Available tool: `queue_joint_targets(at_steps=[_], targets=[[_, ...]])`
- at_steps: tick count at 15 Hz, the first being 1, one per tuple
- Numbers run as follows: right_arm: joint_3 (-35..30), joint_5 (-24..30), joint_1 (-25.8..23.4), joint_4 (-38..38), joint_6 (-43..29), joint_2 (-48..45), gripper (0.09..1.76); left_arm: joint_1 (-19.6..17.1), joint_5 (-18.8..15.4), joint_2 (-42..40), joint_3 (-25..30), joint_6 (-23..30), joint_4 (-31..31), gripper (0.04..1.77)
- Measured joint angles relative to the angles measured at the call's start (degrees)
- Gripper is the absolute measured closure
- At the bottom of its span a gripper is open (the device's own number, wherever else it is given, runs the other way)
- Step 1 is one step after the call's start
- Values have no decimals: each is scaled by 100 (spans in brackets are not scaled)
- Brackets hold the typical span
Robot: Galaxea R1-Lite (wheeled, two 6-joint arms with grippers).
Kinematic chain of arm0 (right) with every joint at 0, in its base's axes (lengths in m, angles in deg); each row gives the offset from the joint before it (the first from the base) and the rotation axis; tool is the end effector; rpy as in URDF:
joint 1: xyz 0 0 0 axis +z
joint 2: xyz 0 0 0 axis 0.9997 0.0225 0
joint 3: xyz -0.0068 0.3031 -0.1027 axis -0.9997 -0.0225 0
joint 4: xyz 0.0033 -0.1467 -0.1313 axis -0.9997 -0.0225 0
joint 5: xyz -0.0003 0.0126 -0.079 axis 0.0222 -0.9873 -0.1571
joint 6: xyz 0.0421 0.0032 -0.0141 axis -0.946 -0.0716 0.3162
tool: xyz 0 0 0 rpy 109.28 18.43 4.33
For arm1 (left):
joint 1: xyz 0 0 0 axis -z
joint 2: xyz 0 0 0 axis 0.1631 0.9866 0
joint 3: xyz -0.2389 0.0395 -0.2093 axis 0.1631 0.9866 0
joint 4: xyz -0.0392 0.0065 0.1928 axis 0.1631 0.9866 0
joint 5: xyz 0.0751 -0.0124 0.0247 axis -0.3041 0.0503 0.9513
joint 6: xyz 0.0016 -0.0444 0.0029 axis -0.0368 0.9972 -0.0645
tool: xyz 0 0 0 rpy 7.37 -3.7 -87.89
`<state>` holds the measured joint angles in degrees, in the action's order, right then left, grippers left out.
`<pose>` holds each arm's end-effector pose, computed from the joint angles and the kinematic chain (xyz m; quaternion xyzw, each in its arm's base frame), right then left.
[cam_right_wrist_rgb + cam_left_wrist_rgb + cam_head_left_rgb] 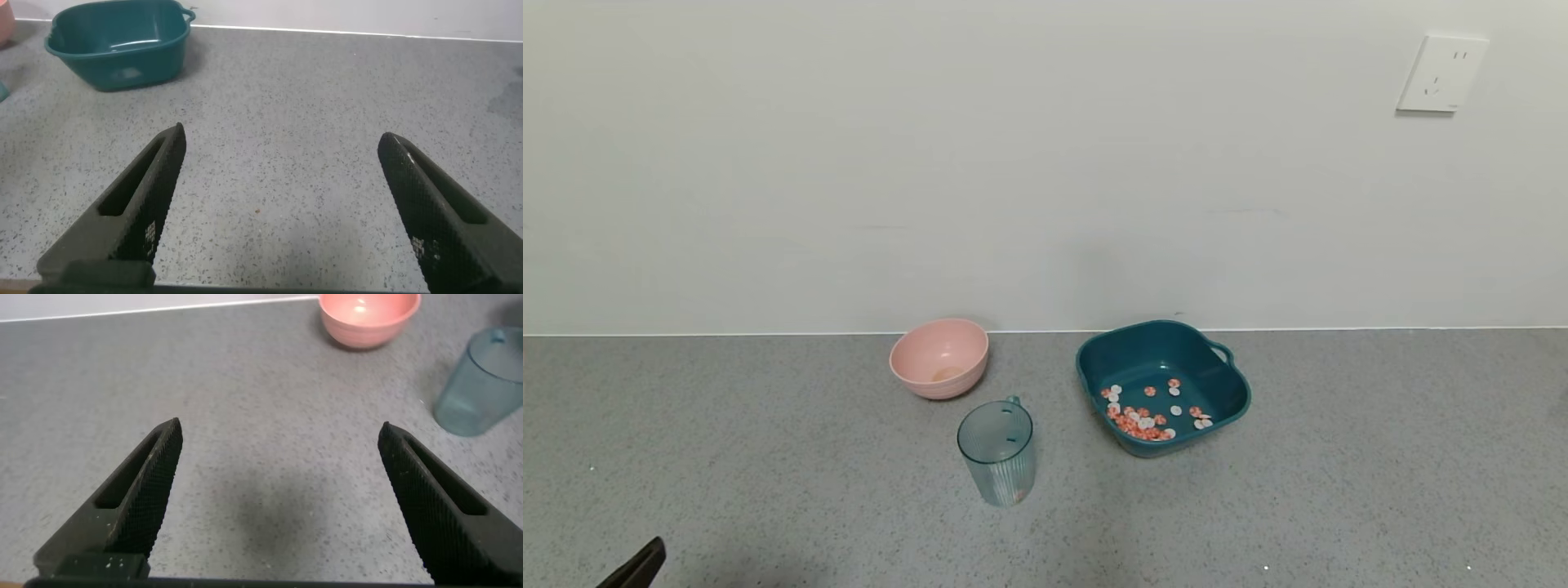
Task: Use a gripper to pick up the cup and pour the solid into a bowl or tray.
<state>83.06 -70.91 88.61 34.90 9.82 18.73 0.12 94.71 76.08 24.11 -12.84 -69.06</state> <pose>-0.0137 0.0003 0.0758 -0.0006 -0.0016 0.0028 1.0000 0.0562 0.0036 0.1618 0.0488 0.1131 0.0604 0.9905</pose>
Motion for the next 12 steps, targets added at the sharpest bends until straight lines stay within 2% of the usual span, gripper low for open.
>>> queue_joint_targets(at_steps=[3, 5, 7, 12], targets=[[0, -1, 0, 2, 0, 0, 14, -433, -160, -630, 100, -50, -9, 9], [0, 0, 0, 2, 0, 0, 14, -588, -550, -1030, 174, -48, 7, 9], [0, 0, 0, 2, -2, 0, 14, -697, -795, -1410, 267, -54, 71, 9], [0, 0, 0, 2, 0, 0, 14, -969, -1621, -2505, 362, -56, 579, 9]])
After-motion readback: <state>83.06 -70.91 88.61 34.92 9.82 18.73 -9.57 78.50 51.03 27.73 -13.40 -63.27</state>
